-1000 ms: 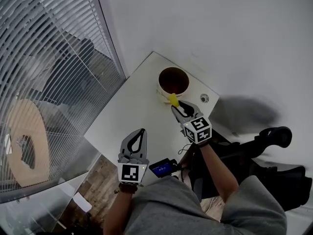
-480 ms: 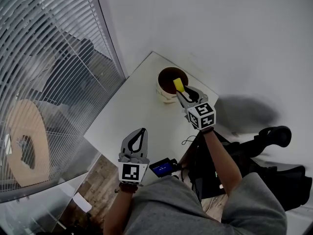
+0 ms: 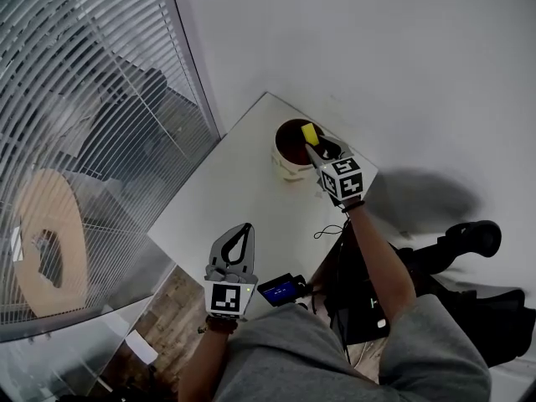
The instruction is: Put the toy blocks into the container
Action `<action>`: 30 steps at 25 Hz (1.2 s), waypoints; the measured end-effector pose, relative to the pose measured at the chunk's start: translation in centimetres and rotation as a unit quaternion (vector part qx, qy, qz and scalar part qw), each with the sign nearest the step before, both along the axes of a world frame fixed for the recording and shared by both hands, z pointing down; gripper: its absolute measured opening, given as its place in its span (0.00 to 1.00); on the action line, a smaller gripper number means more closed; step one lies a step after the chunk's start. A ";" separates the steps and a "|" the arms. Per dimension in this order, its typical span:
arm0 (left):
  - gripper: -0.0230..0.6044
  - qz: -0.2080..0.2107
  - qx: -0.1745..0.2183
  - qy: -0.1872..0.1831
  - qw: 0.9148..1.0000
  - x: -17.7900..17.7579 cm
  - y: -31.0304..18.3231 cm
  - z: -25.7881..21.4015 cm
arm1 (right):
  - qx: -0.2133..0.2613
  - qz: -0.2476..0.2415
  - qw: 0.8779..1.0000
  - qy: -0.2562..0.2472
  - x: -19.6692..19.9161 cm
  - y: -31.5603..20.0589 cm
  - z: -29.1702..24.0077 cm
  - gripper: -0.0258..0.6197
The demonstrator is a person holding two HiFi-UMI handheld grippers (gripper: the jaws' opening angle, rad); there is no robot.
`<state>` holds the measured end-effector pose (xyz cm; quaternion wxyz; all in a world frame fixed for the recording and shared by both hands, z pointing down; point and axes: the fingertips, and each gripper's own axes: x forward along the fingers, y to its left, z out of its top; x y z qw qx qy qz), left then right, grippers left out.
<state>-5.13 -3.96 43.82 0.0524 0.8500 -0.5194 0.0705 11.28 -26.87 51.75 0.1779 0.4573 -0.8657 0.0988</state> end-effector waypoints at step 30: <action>0.05 -0.010 -0.001 -0.009 1.000 -0.1 -0.2 0.1 | 0.070 -0.026 0.995 -0.062 -3.5 11.1 -5.3 0.26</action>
